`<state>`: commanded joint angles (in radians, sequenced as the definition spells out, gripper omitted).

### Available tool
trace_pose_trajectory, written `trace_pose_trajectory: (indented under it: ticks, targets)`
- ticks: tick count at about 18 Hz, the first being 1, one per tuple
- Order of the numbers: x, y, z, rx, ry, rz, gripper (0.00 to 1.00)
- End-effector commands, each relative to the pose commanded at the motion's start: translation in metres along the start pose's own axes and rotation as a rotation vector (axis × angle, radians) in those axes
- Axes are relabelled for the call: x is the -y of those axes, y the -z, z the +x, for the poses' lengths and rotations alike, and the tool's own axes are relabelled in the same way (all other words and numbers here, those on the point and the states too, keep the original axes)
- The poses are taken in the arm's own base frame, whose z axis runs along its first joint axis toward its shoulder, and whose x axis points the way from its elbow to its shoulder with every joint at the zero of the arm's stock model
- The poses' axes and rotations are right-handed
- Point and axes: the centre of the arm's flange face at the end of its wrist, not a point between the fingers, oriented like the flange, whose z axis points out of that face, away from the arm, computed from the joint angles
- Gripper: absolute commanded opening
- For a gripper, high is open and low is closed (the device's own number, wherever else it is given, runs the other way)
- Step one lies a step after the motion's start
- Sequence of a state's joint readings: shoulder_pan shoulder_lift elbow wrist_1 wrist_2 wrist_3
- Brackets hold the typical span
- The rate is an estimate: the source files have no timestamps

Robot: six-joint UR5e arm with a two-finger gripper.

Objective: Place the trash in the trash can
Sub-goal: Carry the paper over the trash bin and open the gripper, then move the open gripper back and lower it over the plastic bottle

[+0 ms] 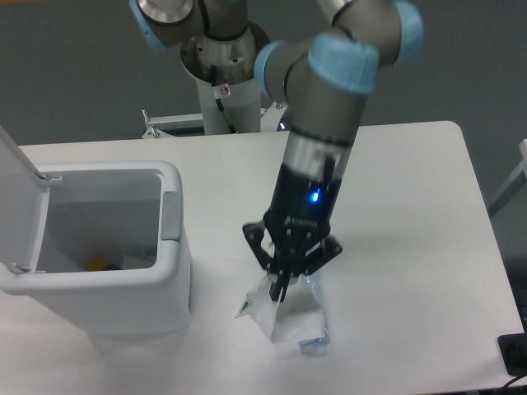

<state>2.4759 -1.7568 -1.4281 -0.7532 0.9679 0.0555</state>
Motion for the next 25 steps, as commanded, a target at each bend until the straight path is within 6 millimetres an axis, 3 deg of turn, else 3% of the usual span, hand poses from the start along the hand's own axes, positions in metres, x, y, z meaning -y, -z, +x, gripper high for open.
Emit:
trace_pose_trajectory:
  ticks: [1,2,3,7,11,13,15,16,17,19,23,25]
  targets:
    - [0.002,0.030,0.027,-0.007,0.011,0.036,0.01]
    - [-0.001,0.040,0.038,-0.012,0.019,0.042,0.01]
    - [-0.010,0.047,0.064,-0.033,0.005,0.040,0.01]
    - [-0.057,0.023,0.131,-0.119,-0.060,-0.047,0.01]
    - [-0.093,-0.009,0.158,-0.170,-0.097,-0.130,0.03]
    - [-0.112,-0.020,0.162,-0.185,-0.129,-0.165,0.09]
    - [-0.118,-0.032,0.160,-0.190,-0.132,-0.187,0.31]
    - [-0.119,-0.036,0.159,-0.189,-0.132,-0.192,0.49]
    - [-0.113,-0.038,0.159,-0.186,-0.132,-0.191,0.79]
    - [-0.101,-0.032,0.160,-0.148,-0.147,-0.166,1.00]
    - [-0.087,-0.021,0.158,-0.120,-0.151,-0.137,1.00]
    - [-0.063,-0.009,0.106,-0.019,-0.105,-0.093,1.00]
